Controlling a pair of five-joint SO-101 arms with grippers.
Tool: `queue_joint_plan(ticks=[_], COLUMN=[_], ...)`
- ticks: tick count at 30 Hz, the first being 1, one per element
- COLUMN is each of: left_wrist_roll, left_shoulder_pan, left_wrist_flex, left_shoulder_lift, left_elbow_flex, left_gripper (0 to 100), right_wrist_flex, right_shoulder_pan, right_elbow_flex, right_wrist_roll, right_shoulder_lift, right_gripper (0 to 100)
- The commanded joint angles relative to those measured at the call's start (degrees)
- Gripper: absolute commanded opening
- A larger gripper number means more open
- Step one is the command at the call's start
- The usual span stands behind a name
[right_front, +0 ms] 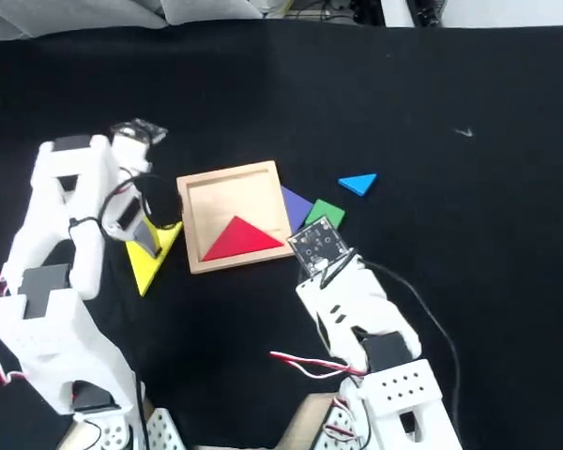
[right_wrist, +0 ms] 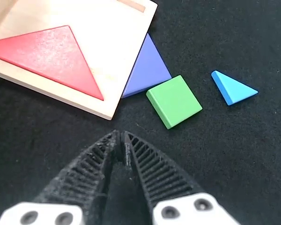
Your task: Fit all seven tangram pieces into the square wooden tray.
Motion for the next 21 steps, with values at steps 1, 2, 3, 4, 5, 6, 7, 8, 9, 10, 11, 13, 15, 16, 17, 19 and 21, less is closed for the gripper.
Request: queue_joint_plan(ticks=[1,2,3,4,5,6,7,8,9,10,11,13,15,16,17,19,21], left_wrist_roll=[-1.8,-2.5,-2.6,-2.1,-1.1,-0.3,0.0,-0.1,-0.1,-0.1,0.1,0.1,0.0,0.0,-0.1,-0.1,-0.3], left_shoulder_pan=[-1.4,-1.3,-1.2,-1.2,-1.5,-1.6,-2.1,-2.2,-2.2,-2.2,-2.2,-2.2,-2.1,-1.9,-1.4,-0.1,1.1], left_wrist_flex=[1.1,1.1,1.1,0.4,-0.8,-1.5,-1.7,-1.6,-1.6,-1.6,-1.6,-1.7,-1.7,-1.7,-1.6,-1.4,0.6], left_shoulder_lift=[-0.4,0.6,1.8,3.2,4.4,5.4,6.2,6.9,7.7,8.2,8.7,9.0,9.0,9.0,9.0,9.1,9.6], left_elbow_flex=[-4.4,-4.3,-4.5,-4.8,-5.3,-5.8,-6.5,-7.0,-7.1,-7.2,-7.4,-7.5,-7.5,-7.5,-7.3,-6.9,-7.4], left_gripper=[27,27,27,27,27,27,27,27,27,27,27,27,27,27,27,27,27], right_wrist_flex=[-0.3,-0.3,-0.3,-0.3,-0.3,-0.3,-0.3,-0.3,-0.3,-0.3,-0.3,-0.3,-0.3,-0.3,-0.3,-0.3,-0.3], right_shoulder_pan=[0.3,0.3,0.3,0.3,0.3,0.3,0.3,0.3,0.3,0.3,0.3,0.3,0.3,0.3,0.3,0.3,0.3], right_elbow_flex=[-0.4,-0.4,-0.4,-0.4,-0.4,-0.4,-0.4,-0.3,-0.3,-0.3,-0.3,-0.3,-0.3,-0.3,-0.3,-0.3,-0.3], right_wrist_roll=[0.5,0.5,0.5,0.5,0.5,0.5,0.5,0.5,0.5,0.5,0.5,0.5,0.5,0.5,0.5,0.5,0.5], right_shoulder_lift=[-1.1,-1.1,-1.1,-1.1,-1.1,-1.1,-1.1,-1.1,-1.1,-1.1,-1.1,-1.1,-1.1,-1.1,-1.1,-1.1,-1.1], right_gripper=[1.2,1.2,1.2,1.2,1.2,1.2,1.2,1.2,1.2,1.2,1.2,1.2,1.2,1.2,1.2,1.2,1.2])
